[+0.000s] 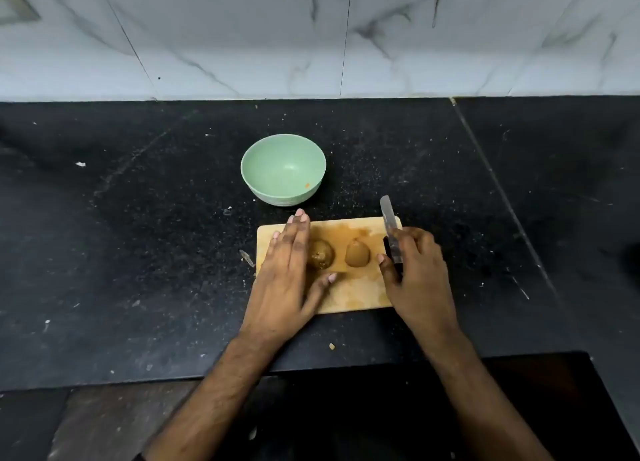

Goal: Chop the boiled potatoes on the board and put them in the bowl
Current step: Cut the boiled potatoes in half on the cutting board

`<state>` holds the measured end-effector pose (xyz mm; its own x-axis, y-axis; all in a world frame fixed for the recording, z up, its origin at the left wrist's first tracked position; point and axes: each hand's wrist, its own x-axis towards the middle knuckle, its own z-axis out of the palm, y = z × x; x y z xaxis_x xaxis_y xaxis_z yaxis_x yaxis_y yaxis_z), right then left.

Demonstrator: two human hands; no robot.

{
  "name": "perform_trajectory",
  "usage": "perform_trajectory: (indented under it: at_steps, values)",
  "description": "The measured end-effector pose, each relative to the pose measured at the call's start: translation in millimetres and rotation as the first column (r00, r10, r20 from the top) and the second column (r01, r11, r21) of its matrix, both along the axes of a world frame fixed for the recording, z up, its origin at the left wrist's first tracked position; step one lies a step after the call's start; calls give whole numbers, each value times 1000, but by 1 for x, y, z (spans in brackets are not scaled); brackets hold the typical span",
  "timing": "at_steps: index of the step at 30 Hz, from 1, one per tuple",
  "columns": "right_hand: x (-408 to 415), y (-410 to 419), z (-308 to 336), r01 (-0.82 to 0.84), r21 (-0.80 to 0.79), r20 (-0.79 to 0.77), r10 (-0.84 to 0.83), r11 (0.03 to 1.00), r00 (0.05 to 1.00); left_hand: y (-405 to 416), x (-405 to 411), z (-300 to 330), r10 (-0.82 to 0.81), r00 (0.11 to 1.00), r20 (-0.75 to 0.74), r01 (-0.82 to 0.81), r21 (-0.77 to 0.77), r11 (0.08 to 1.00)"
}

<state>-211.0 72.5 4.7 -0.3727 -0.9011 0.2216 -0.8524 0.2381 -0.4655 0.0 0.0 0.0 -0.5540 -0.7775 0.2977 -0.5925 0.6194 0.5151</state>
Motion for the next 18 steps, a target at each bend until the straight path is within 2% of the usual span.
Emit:
perform_trajectory:
  at_steps: [4,7,10,18]
  values:
    - [-5,0,-9,41,33,-29,-40,999,999,-6,-6,-11,12,1000,5,-12,42,999]
    - [-7,-1,-16,45,75,-51,-41,996,998,-11,-11,-11,44,998,-49,-39,86,996]
    - [-7,-3,-19,48,63,-19,-47,997,999,-14,-13,-11,64,996,-66,-57,105,993]
    - [-2,-5,-19,82,40,-93,-78,996,993,-7,-17,-21,57,996,75,-53,-50,997]
